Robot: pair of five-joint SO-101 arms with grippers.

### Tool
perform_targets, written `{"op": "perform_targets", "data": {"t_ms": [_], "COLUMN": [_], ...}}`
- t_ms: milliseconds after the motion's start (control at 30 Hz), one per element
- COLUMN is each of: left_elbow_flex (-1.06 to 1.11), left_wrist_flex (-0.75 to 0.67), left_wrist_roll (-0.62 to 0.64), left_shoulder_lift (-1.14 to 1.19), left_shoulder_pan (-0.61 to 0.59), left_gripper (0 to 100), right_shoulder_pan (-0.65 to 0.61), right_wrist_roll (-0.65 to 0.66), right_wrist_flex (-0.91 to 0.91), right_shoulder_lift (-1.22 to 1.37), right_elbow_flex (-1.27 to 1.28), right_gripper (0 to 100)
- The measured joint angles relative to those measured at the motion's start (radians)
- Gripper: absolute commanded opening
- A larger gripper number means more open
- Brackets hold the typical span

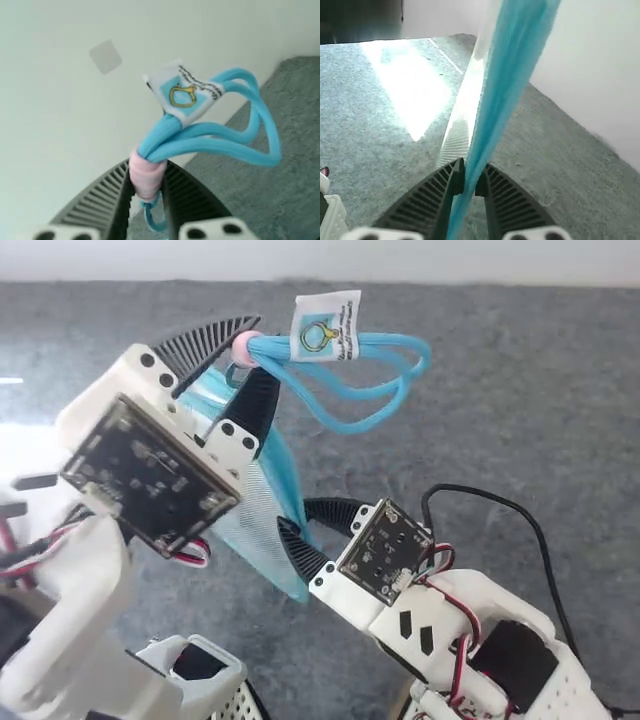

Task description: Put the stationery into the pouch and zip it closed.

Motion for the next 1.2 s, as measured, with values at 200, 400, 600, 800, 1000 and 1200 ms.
{"op": "perform_targets", "data": {"t_ms": [200, 400, 600, 800, 1000, 1200], "left_elbow_flex": [0.009, 0.130, 0.198, 0.267, 0.559, 0.858], "left_wrist_flex": [0.000, 0.000, 0.000, 0.000, -0.101, -0.276], "left_wrist_roll": [0.129, 0.253, 0.270, 0.270, 0.270, 0.275], "left_shoulder_lift": [0.005, 0.040, 0.041, 0.043, 0.043, 0.044], "left_shoulder_pan": [0.002, -0.107, -0.164, -0.176, -0.292, -0.381], "left_gripper": [1, 1, 1, 1, 1, 1], "right_shoulder_pan": [0.069, 0.112, 0.146, 0.141, 0.152, 0.158], "right_wrist_roll": [0.000, 0.002, 0.002, 0.002, 0.002, 0.002], "right_wrist_flex": [0.000, 0.000, 0.000, 0.029, 0.038, 0.038], "right_shoulder_lift": [0.034, 0.241, 0.250, 0.169, 0.146, 0.147], "right_elbow_flex": [-0.002, -0.044, -0.046, -0.046, -0.046, -0.044], "right_gripper": [0.9, 0.9, 0.9, 0.9, 0.9, 0.9]}}
